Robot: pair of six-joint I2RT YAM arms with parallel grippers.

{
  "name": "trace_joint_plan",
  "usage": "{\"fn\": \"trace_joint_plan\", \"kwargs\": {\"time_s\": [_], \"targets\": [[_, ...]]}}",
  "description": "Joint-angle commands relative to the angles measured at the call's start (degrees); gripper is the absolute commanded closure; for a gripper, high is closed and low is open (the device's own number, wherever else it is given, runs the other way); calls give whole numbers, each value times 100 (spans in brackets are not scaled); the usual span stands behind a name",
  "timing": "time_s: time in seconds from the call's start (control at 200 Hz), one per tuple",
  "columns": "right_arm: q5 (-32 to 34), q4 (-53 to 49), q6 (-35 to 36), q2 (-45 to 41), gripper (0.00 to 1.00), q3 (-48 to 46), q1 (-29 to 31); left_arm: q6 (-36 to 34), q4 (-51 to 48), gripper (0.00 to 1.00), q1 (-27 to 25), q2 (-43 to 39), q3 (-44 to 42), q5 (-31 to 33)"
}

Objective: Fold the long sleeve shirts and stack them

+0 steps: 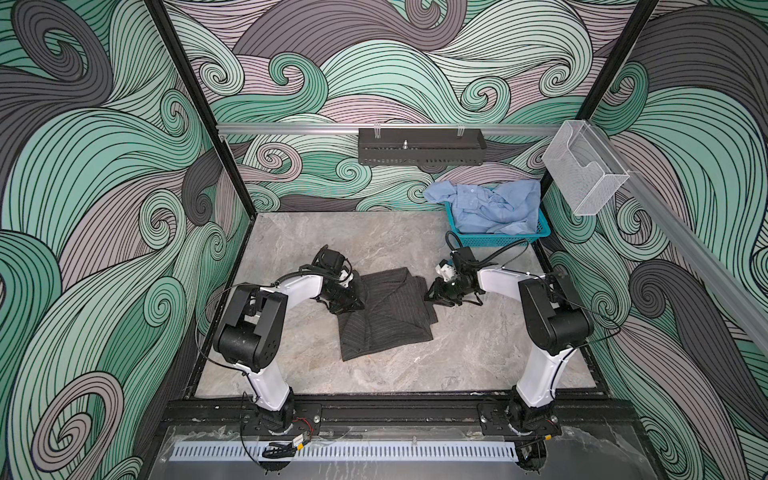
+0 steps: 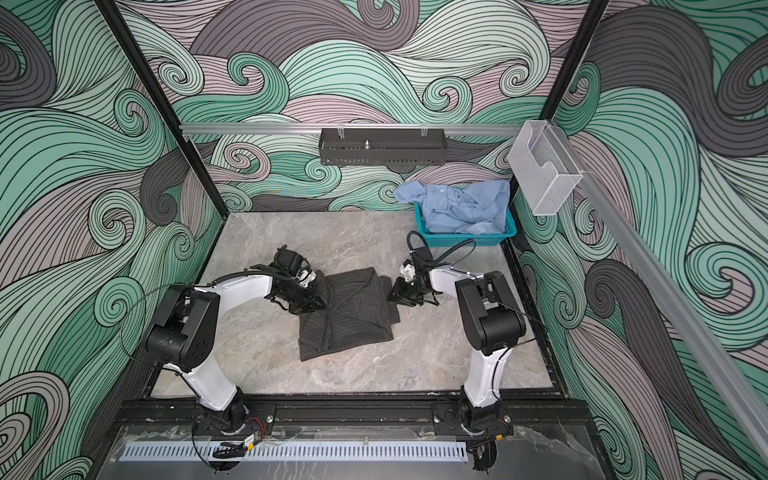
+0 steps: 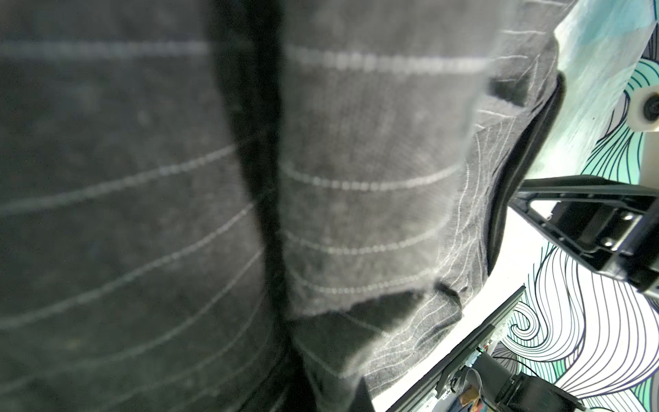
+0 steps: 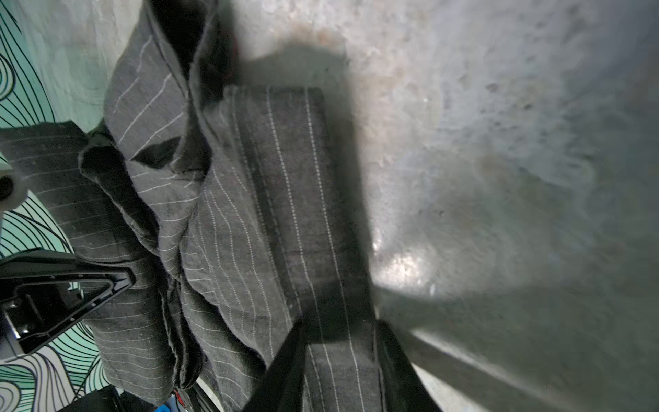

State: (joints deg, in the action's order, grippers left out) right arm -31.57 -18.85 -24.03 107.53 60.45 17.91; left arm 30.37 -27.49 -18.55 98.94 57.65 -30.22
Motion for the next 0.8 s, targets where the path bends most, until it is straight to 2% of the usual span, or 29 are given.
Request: {"fn": "trace_joint_plan", "kwargs": {"time_s": [0.0, 0.155, 0.505, 0.796], "targets": [[130, -67, 54, 205, 74, -75, 176, -145, -282, 100, -87, 101, 249, 43], [451, -63, -31, 192, 88, -299, 338, -128, -500, 100, -172, -54, 485, 118], [1218, -596, -16, -122, 89, -285, 467, 103, -1520, 100, -668, -741, 1423, 1070], [1294, -741, 48, -91, 89, -188, 476, 516, -1527, 100, -1519, -321, 2243, 1422]]}}
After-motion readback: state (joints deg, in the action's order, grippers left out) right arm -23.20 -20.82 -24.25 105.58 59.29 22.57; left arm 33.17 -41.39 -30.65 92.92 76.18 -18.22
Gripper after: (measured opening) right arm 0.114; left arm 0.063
